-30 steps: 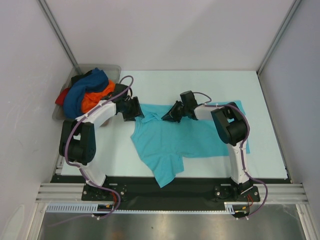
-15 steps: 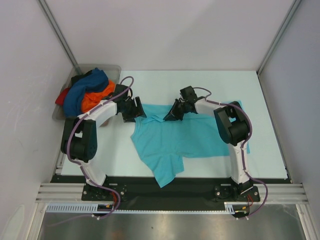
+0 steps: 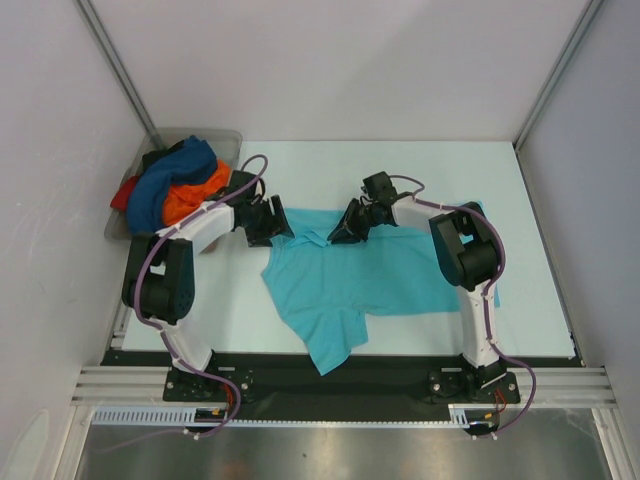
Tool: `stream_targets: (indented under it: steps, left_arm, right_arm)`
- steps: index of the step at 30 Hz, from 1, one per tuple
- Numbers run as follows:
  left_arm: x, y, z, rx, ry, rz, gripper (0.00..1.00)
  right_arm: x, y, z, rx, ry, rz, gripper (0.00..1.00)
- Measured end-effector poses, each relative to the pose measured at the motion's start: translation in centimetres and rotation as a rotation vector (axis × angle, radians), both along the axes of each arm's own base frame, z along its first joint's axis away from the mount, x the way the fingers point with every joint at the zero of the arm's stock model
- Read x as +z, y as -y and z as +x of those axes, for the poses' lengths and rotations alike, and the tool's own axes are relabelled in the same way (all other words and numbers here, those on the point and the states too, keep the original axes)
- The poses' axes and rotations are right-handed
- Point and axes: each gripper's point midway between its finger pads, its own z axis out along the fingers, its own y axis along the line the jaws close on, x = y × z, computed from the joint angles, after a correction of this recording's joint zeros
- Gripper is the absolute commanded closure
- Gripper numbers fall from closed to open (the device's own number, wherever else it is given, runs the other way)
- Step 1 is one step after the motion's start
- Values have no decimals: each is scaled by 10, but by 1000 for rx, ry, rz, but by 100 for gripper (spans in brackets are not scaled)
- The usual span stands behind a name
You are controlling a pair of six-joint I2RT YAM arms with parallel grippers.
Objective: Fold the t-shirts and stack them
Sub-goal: Fold the tshirt
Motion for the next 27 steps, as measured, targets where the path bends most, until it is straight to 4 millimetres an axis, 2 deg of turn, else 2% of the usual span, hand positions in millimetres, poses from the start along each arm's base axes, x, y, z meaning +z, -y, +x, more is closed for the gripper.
stream_targets:
  steps: [2,4,5,6,8,9,12,13,16,19,21,24,25,27]
  left_arm:
    - [-4,-1,-4,0,-12,3,27]
    - [-7,-1,-6,-1,-20,4,27]
    - [-7,-1,-7,-1,-23,4,27]
    - [-7,-1,-7,-1,-22,3,27]
    - [-7,-1,-7,-1,-22,3,27]
    - [-7,-1,-7,-1,-22,3,27]
    - [-7,-2,-7,0,-22,3,27]
    - [-7,-2,-7,0,-22,3,27]
    - [-7,-3,-6,2,-22,4,27]
    - [-7,-5,-6,6,-23,5,25]
    - [-7,-6,-5,9,-23,5,23]
    - [-7,-6,-5,9,-23,2,22]
    - [-7,-6,-6,7,-24,-1,22]
    - [-7,-4,-7,2,-27,-11,22]
  right_arm:
    - [0,0,0,3,0,1,87]
    - [-2,0,-1,5,-4,4,89]
    - [-3,0,-1,3,-7,3,85]
    - [-4,0,-1,3,-9,2,73]
    - [-5,0,-1,3,-12,3,70]
    - [-5,0,-1,5,-12,5,71]
    - [-6,-1,0,6,-13,9,84]
    - [-7,-2,1,5,-14,9,92]
    - [-8,-2,1,5,-15,8,100]
    - [-7,-2,1,6,-19,5,100]
    - [-7,-1,0,11,-24,-1,96]
    - [-9,2,-5,25,-36,-19,84]
    - [-10,3,-6,31,-40,-24,85]
    - [-11,5,-8,39,-42,-32,95]
